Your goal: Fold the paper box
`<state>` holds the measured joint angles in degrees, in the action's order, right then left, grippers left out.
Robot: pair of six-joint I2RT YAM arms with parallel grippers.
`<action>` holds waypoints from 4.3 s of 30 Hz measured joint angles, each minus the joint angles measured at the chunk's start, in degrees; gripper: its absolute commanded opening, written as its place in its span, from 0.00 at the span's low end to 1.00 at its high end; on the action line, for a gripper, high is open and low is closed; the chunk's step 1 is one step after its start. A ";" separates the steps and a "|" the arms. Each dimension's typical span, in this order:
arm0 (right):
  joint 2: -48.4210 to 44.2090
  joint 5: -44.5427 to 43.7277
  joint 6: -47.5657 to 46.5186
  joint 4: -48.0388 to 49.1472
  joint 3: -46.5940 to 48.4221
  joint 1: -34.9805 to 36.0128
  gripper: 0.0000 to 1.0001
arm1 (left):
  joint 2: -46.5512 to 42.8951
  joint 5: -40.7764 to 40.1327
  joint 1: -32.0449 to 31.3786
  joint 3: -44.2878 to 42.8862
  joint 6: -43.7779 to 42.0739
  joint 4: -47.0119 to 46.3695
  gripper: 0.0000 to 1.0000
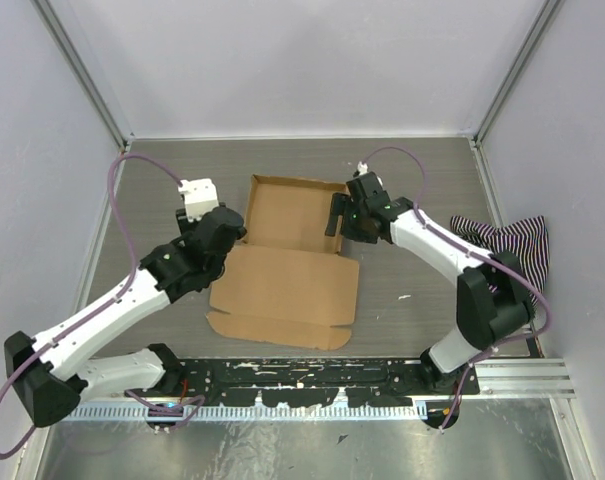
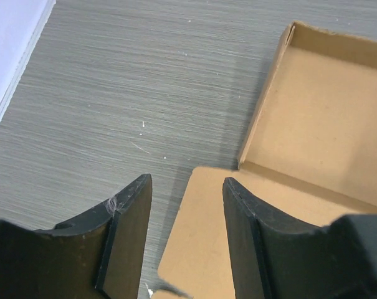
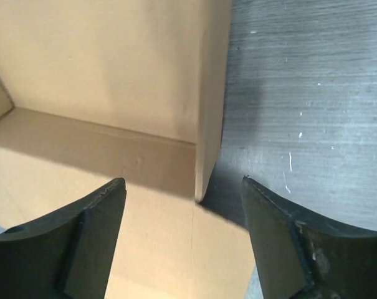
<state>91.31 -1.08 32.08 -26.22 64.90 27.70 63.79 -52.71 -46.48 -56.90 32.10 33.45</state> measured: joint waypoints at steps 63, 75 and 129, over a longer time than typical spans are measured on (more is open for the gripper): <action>30.84 -1.42 -20.85 4.39 27.69 -5.79 0.30 | -14.47 22.56 0.31 13.07 7.19 3.34 0.54; 6.16 2.91 5.01 12.09 -7.78 20.70 0.67 | -10.23 23.76 0.31 13.05 7.17 1.14 0.56; 55.23 17.90 -60.24 1.77 64.96 16.20 0.41 | -30.99 20.28 0.31 14.03 15.91 20.87 0.51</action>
<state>146.54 16.82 -28.16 -24.45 129.86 43.90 32.80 -32.42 -46.17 -42.87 48.01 54.33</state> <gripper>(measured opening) 0.744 0.512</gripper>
